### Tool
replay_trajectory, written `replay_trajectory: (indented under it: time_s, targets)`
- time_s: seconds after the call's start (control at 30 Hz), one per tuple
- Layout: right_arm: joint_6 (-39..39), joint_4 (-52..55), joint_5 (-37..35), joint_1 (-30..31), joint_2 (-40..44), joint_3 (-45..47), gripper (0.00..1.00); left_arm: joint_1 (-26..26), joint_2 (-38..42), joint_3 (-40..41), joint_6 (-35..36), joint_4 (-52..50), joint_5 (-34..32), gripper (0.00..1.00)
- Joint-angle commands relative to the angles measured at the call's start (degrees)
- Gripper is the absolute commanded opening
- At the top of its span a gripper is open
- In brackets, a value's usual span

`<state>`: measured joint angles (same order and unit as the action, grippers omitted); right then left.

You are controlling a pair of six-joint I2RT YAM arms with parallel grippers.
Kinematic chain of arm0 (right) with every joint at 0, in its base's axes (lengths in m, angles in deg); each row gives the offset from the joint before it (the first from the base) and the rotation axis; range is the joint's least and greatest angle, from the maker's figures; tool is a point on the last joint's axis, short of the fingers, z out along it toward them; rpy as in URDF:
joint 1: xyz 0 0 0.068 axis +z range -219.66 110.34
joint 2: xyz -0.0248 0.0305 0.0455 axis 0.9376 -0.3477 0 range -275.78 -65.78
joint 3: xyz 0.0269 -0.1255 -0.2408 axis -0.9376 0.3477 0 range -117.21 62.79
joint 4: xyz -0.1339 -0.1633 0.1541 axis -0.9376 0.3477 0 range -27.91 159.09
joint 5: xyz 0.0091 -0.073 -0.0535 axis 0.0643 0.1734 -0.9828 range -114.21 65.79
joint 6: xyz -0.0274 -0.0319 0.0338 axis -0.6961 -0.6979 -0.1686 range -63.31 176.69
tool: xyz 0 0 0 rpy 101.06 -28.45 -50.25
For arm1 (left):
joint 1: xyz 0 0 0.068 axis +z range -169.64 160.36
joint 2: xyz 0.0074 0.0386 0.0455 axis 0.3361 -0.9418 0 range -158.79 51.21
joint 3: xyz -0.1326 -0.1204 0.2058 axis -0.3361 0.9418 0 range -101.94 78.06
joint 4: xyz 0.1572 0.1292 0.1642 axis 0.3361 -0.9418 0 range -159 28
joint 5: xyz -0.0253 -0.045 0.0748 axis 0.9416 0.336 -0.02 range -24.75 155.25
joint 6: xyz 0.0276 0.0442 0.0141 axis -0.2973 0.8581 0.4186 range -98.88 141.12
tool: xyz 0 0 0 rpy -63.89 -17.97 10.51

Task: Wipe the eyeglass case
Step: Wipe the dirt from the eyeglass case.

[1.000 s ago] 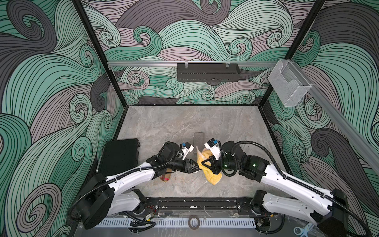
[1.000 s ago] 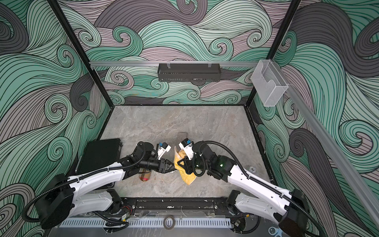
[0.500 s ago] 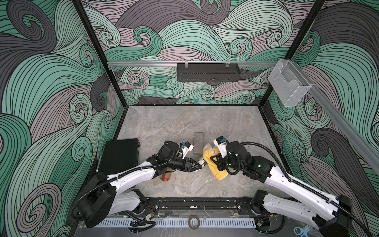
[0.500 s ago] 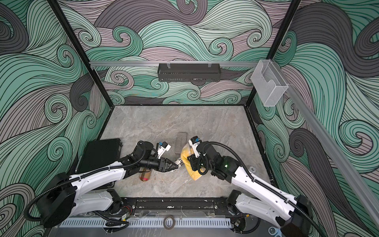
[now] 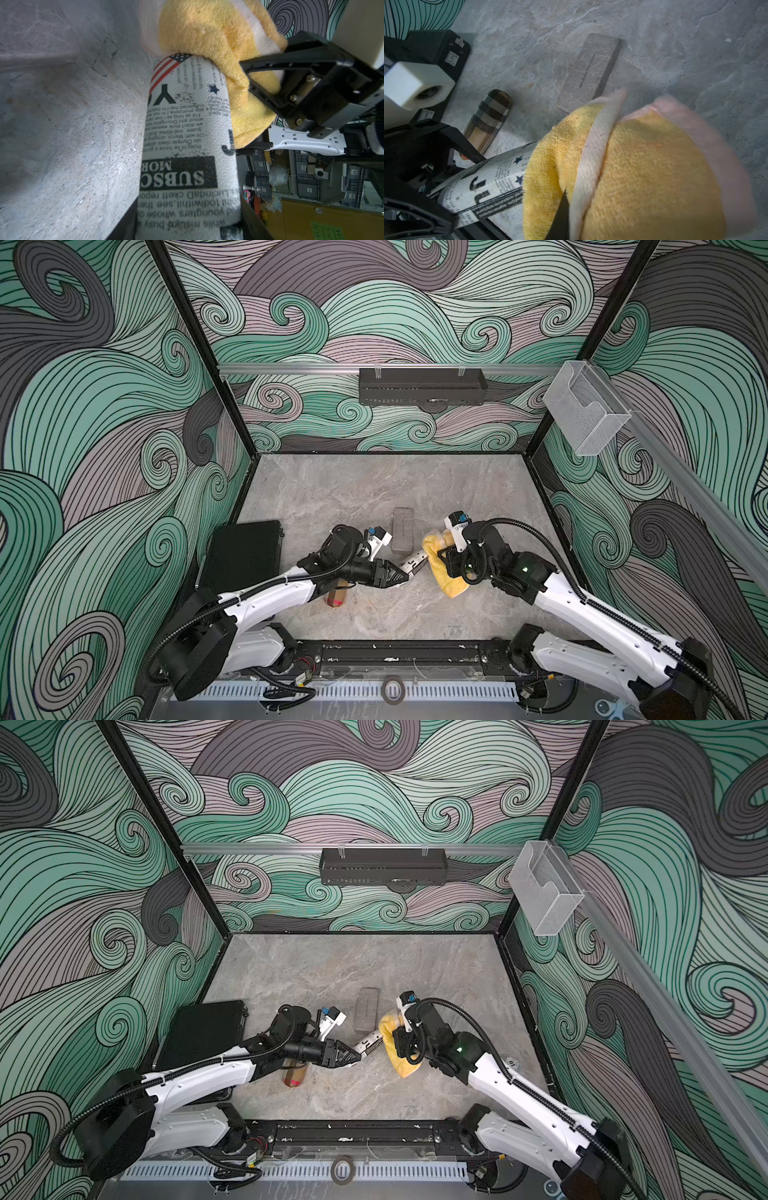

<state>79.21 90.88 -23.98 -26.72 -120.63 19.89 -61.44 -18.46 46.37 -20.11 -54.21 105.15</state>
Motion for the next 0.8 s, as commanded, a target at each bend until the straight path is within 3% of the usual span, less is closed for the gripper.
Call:
replay_trajectory:
  time_s: [0.0,0.13,0.37,0.43,0.53,0.6,0.67,0.77]
  targets:
    - [-1.10,-5.16,8.89,1.53,2.23,1.45,0.00,0.21,-0.30,-2.58,0.52,3.50,1.63,0.42]
    - [-2.39,-9.74,14.20,5.00,2.92,2.28,0.00,0.27,-0.67,-2.36,0.53,3.64,1.47,0.42]
    - [-2.34,-11.76,23.55,5.35,2.31,2.65,0.00,0.29,-0.90,-1.45,0.61,5.17,1.34,0.42]
    - [-2.39,-9.14,18.96,5.33,2.20,2.00,0.00,0.24,-0.93,-1.45,0.76,5.17,1.50,0.42]
    - [-1.41,-0.96,1.45,5.01,1.52,0.15,0.00,0.28,-0.87,-1.54,0.97,4.89,1.45,0.42]
    - [-0.52,2.64,-4.70,3.69,1.14,-0.86,0.00,0.18,-1.05,-1.45,0.91,4.93,1.65,0.42]
    - [-0.88,2.14,-1.48,2.68,1.36,-1.30,0.00,0.17,-1.22,-1.37,0.71,5.43,1.85,0.42]
    - [-3.26,-2.02,12.46,3.38,0.49,-2.19,0.00,0.21,-1.17,-1.02,0.45,6.33,1.57,0.42]
